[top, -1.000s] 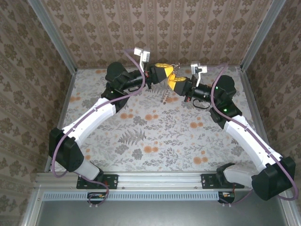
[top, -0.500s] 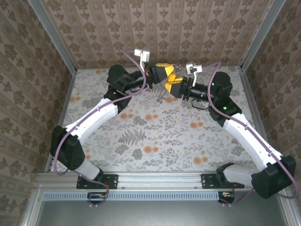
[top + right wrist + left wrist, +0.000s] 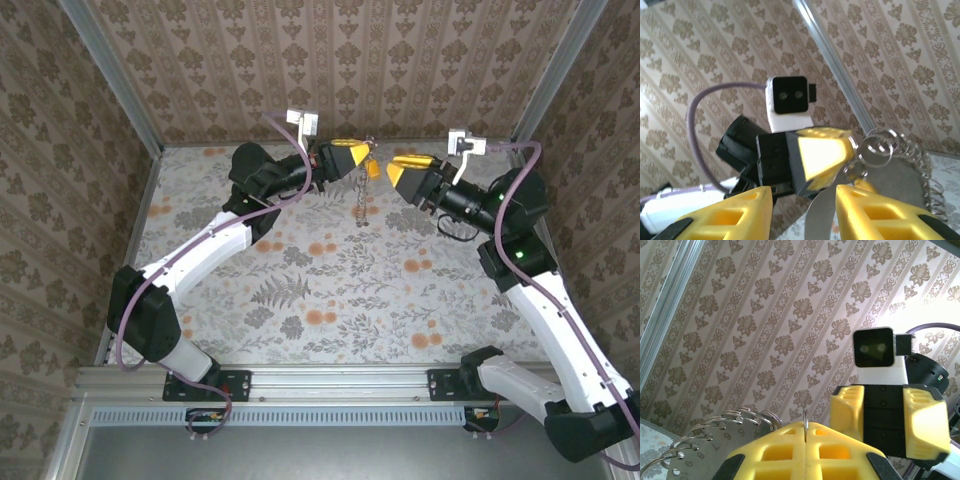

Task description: Put the keys on the keyring

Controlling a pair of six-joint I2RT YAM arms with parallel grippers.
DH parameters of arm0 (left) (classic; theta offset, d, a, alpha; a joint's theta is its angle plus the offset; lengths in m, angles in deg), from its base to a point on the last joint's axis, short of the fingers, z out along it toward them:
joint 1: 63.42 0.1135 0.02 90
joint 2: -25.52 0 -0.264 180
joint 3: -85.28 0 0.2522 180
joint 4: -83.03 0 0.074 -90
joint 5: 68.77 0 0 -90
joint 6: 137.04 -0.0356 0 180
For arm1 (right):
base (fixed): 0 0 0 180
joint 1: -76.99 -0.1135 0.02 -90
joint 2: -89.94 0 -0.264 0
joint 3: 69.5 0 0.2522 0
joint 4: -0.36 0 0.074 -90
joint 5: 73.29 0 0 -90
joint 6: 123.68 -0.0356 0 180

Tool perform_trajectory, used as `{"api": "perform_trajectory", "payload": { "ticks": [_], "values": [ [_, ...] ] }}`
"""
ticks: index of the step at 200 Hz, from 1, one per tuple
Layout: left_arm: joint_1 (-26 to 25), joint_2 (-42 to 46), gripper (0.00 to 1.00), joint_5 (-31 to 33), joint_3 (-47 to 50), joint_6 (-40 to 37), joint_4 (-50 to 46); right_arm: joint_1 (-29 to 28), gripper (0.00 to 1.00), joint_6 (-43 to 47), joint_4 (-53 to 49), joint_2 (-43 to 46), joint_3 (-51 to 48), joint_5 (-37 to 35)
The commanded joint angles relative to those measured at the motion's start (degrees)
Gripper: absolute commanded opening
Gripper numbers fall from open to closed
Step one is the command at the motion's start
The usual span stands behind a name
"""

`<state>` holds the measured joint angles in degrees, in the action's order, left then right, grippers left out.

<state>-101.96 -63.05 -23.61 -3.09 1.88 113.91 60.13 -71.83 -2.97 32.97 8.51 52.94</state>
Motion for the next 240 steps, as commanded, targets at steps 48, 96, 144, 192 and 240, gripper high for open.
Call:
{"api": "perform_trajectory", "payload": {
  "ticks": [48, 96, 144, 192, 240],
  "values": [
    [0.03, 0.77, 0.0, 0.83, 0.32, 1.43, 4.93, -0.36, 0.33, -12.73, 13.72, -6.72, 1.93, -1.61],
    [0.0, 0.73, 0.0, 0.87, 0.34, 1.43, 4.93, -1.12, 0.3, -12.8, 14.53, -8.11, 2.33, -1.3],
    [-0.09, 0.43, 0.0, 0.83, 0.09, 1.48, 4.88, -2.32, 0.3, -12.3, 14.54, -9.12, 2.42, -0.53],
    [-0.21, 0.35, 0.0, 0.82, -0.19, 1.52, 4.87, -2.94, 0.29, -11.61, 14.18, -9.65, 2.22, -0.49],
    [-0.25, 0.28, 0.0, 0.79, -0.22, 1.49, 4.75, -3.18, 0.31, -10.77, 13.28, -9.83, 1.86, -0.8]
  ]
}}
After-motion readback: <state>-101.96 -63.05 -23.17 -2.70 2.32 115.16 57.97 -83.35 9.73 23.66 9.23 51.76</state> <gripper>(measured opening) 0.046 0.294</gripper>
